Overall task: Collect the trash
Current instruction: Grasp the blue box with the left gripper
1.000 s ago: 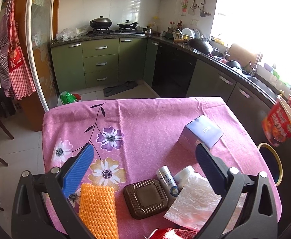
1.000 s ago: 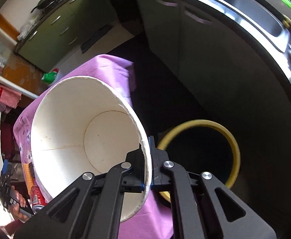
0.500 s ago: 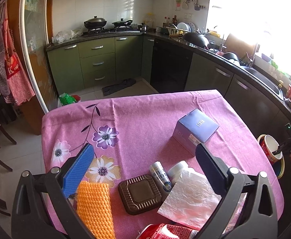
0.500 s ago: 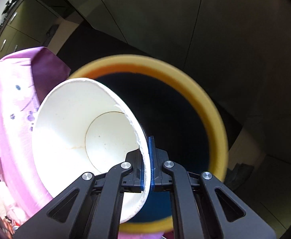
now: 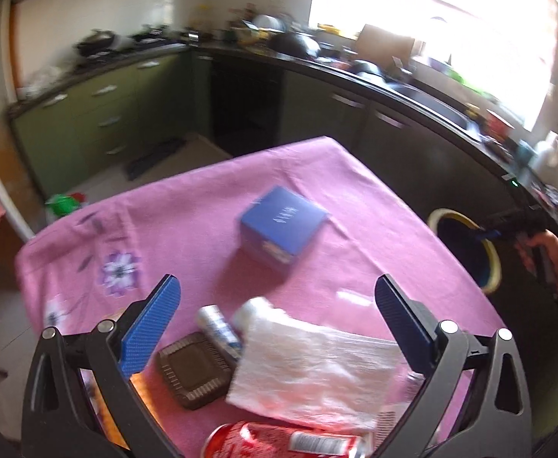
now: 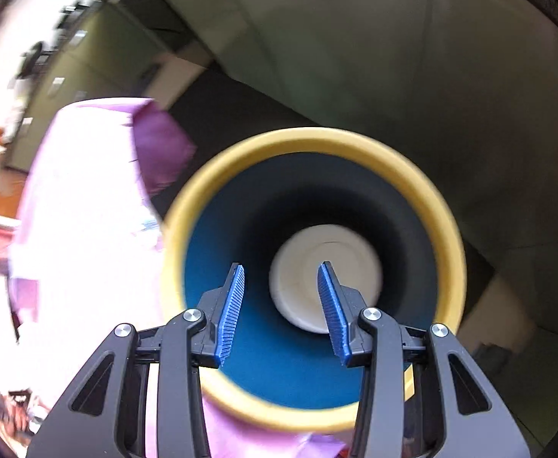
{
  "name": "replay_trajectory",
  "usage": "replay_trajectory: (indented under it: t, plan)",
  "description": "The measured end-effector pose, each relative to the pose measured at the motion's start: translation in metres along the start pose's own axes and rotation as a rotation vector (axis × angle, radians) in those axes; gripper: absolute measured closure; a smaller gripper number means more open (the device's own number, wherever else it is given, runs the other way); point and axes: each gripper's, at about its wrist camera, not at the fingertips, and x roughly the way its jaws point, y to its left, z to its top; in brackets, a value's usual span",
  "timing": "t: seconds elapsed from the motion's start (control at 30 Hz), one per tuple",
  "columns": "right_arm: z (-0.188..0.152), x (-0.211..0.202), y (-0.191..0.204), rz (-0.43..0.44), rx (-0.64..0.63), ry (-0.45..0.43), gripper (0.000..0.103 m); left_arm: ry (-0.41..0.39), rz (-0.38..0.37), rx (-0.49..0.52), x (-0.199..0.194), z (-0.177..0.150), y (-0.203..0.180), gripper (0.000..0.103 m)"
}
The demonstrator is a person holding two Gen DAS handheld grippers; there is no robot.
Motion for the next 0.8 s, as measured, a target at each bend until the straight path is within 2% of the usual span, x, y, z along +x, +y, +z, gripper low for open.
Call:
replay_trajectory:
  t: [0.1, 0.3, 0.4, 0.5, 0.67, 0.8]
  plan:
    - [-0.014, -0.005, 0.019, 0.045, -0.051, -0.013, 0.061, 0.039, -0.055, 0.106, 0.022, 0.015, -0.007, 0.006]
    - [-0.043, -0.002, 0.05, 0.1, -0.119, 0.012, 0.061, 0.125, -0.051, 0.296, 0.085, 0.042, -0.009, 0.006]
    - [-0.055, -0.003, 0.055, 0.113, -0.121, 0.017, 0.061, 0.183, -0.068, 0.346, 0.114, 0.051, -0.012, 0.006]
    - [-0.066, -0.01, 0.056, 0.119, -0.115, 0.013, 0.061, 0.229, -0.051, 0.392, 0.136, 0.053, -0.016, 0.006]
    - [-0.061, -0.006, 0.05, 0.121, -0.11, 0.014, 0.06, 0.326, -0.032, 0.426, 0.173, 0.053, -0.018, 0.006]
    - [-0.06, -0.001, 0.048, 0.126, -0.108, 0.023, 0.06, 0.356, -0.046, 0.428, 0.185, 0.051, -0.017, 0.006]
